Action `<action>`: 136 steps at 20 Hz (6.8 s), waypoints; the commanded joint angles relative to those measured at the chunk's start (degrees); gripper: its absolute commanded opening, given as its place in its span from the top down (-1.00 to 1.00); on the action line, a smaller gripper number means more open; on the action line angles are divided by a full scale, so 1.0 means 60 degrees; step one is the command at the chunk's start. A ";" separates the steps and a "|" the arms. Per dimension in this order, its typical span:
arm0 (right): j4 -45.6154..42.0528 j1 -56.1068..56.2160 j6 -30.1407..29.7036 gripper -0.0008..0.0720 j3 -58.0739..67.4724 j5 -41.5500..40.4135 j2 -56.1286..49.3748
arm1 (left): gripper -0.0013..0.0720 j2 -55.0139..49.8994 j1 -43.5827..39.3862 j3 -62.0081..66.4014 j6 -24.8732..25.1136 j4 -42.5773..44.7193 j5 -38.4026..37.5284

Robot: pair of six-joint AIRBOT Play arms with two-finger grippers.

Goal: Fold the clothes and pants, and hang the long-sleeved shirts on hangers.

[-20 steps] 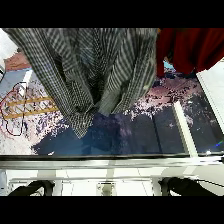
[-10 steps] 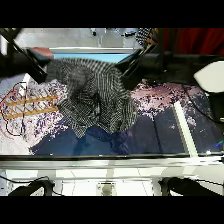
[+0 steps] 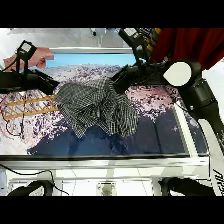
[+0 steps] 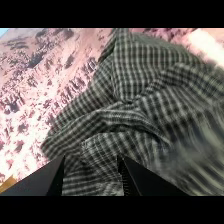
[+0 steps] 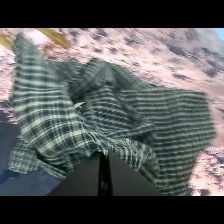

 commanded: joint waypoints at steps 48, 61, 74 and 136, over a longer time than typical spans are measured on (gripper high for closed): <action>-0.0273 0.0004 0.0280 0.85 -0.0011 0.0233 -0.0091 | 0.84 -0.0375 0.6186 -0.0076 -0.3428 0.3803 0.1453; -0.0586 -0.2324 0.2758 0.85 -0.0011 -0.0579 -0.0091 | 0.84 0.4462 0.3705 -0.0080 0.3169 0.0663 0.3286; 0.0189 -0.2397 0.2677 0.84 -0.0011 -0.0532 -0.0087 | 0.84 0.4575 0.1002 -0.2987 0.1774 0.1443 0.4688; -0.0284 -0.1512 -0.6910 -0.51 -0.0011 0.1395 0.0849 | 0.84 0.1774 -0.2350 -0.3515 0.3180 -0.0036 -0.0546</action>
